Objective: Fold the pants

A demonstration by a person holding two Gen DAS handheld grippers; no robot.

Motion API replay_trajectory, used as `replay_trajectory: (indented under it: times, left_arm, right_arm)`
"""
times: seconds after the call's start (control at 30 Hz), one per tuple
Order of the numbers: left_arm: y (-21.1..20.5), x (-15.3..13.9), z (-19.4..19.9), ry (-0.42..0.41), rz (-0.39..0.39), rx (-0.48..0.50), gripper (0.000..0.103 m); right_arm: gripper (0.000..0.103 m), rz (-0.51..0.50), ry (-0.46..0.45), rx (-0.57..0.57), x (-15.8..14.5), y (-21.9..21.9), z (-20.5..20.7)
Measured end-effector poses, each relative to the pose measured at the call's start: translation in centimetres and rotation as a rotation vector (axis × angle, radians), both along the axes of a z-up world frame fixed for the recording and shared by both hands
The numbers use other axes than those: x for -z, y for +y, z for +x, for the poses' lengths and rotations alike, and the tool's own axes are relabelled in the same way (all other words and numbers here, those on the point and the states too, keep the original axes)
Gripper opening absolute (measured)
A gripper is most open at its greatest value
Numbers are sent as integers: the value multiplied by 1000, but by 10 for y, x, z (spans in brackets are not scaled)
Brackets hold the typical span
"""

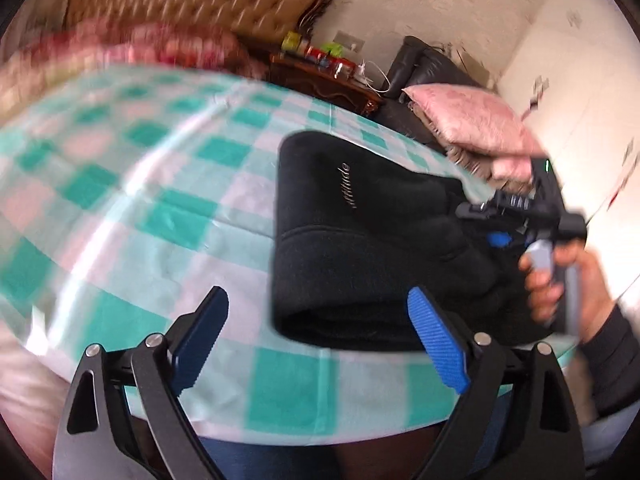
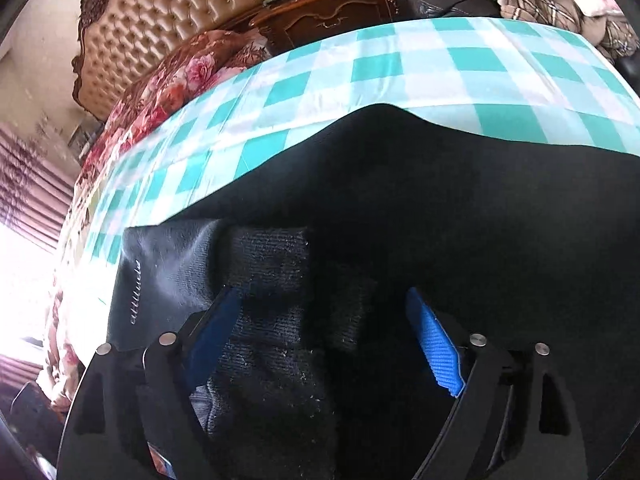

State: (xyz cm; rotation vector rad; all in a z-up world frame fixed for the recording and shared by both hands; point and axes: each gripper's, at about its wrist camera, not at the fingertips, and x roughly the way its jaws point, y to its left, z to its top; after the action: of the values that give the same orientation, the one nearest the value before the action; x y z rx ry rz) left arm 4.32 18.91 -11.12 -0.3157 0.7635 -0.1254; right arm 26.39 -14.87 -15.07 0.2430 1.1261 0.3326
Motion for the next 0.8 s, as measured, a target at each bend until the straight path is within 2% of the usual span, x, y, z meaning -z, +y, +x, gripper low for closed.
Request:
replay_trajectory:
  times: [0.1, 0.17, 0.23, 0.3, 0.33, 0.47, 0.57, 0.6, 0.63, 0.67, 0.73, 0.8]
  left_arm:
    - [-13, 1, -11, -16, 158, 60, 91]
    - [-20, 4, -12, -20, 226, 84, 82]
    - [-32, 6, -11, -31, 351, 93, 69]
    - [-46, 6, -12, -69, 466, 121, 68]
    - [-57, 7, -14, -93, 555, 143, 68]
    - [-82, 17, -11, -130, 810, 197, 67]
    - [-103, 27, -8, -162, 988, 265, 52]
    - [-108, 31, -6, -165, 1017, 292, 34]
    - [-109, 33, -4, -164, 1033, 305, 22]
    - [-103, 29, -1, -172, 1016, 284, 18]
    - [-86, 17, 2, -161, 906, 251, 15]
    - [-74, 15, 3, -151, 892, 211, 14]
  right_arm:
    - [84, -15, 1, -12, 0, 4, 0]
    - [79, -40, -4, -33, -1, 10, -1]
    - [77, -49, -6, -40, -1, 12, -1]
    - [75, -51, -5, -43, -1, 12, 0]
    - [73, -55, -6, -48, -2, 13, 0]
    - [68, -92, -12, -66, -4, 19, -1]
    - [61, -121, -21, -81, -7, 24, -1]
    - [57, -125, -24, -88, -8, 27, -1]
    - [48, -114, -22, -98, -8, 28, -2]
    - [47, -114, -21, -101, -10, 29, -2]
    - [41, -139, -34, -109, -15, 35, -3]
    - [30, -117, -39, -124, -19, 40, -5]
